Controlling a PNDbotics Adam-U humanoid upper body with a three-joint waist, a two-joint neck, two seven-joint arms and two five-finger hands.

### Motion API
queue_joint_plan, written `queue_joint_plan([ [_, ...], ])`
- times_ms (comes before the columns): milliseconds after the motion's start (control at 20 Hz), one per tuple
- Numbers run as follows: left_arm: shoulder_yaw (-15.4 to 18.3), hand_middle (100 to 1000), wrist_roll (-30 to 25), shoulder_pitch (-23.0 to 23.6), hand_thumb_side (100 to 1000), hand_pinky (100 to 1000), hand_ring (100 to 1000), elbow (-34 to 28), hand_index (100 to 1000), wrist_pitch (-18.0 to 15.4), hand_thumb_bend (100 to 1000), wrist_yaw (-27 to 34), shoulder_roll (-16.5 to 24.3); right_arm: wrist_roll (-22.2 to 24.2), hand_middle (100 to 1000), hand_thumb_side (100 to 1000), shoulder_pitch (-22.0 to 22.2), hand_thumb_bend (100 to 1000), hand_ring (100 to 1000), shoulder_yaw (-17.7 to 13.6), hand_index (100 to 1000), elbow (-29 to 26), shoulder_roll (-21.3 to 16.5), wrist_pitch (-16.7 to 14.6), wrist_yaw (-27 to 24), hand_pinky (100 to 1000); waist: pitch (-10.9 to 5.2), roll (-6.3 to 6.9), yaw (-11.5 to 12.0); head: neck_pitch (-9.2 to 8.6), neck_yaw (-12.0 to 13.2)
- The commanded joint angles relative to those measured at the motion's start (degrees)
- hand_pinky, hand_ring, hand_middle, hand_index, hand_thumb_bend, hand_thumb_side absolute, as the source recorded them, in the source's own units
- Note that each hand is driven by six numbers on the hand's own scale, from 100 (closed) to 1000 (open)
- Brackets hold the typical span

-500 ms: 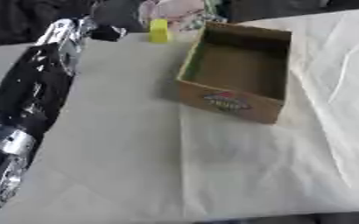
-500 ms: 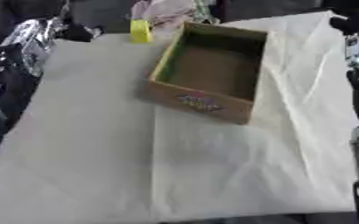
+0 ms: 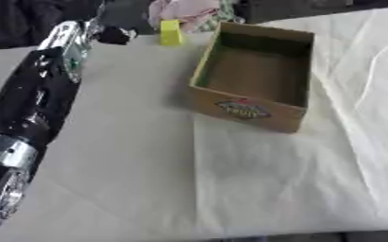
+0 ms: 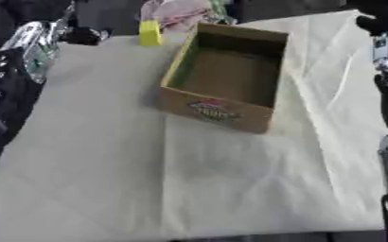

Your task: Pick up objects on the table and place them in the box.

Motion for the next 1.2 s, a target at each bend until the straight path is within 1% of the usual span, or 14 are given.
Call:
queue_joint_plan([
  [50,0.24,879,0.13,-1.63,571,781,908,-0.67,905,0.29,445,-0.8,1.89,0.35,701,501,-1.02,100,815,0.21,910,-0.63,-0.42,-0.14,-0.3,829,-0.67,-0.14,-0.56,-0.89,-0.02],
  [100,0.31,879,0.11,-1.75,575,781,908,-0.63,904,0.4,447,-0.93,2.03,0.45,700,501,-1.09,100,815,0.27,910,-0.68,-0.43,-0.17,-0.32,829,-0.61,-0.08,-0.94,-1.12,0.03],
  [300,1.26,880,0.15,-2.9,588,774,916,0.11,903,1.62,462,-1.19,3.08,0.9,700,500,-1.88,100,815,0.71,910,-1.01,-0.49,-0.26,-0.53,829,-0.09,0.56,-4.06,-2.95,0.68],
  [450,2.0,881,0.43,-3.88,589,772,917,0.57,901,2.37,469,0.21,4.25,1.45,699,500,-2.66,100,816,1.16,910,-1.2,-0.36,-0.28,-0.64,829,0.76,1.06,-5.86,-4.46,1.39],
  [750,3.0,875,1.83,-5.84,580,767,912,2.81,897,3.96,458,0.78,7.14,2.38,695,502,-3.08,100,818,1.52,910,-1.41,-0.28,-0.5,-0.08,831,2.61,1.81,-8.66,-6.26,2.4],
  [850,3.16,874,2.38,-6.19,576,771,909,2.99,897,4.17,457,0.78,7.92,2.47,693,503,-3.18,100,818,1.5,910,-1.52,-0.28,-0.61,0.15,831,3.35,1.92,-9.04,-6.78,2.62],
  [1000,3.23,873,2.54,-6.64,566,778,906,2.53,897,4.17,463,0.36,8.49,2.58,690,505,-3.3,100,818,1.5,909,-1.63,-0.18,-0.66,0.48,832,4.61,1.83,-8.3,-7.4,2.9],
  [1200,3.18,870,1.03,-7.4,516,788,901,1.3,893,2.99,421,-0.67,9.15,2.95,687,508,-3.6,100,819,1.62,909,-1.94,-0.1,-0.84,0.96,834,6.66,1.91,-8.21,-8.41,3.29],
])
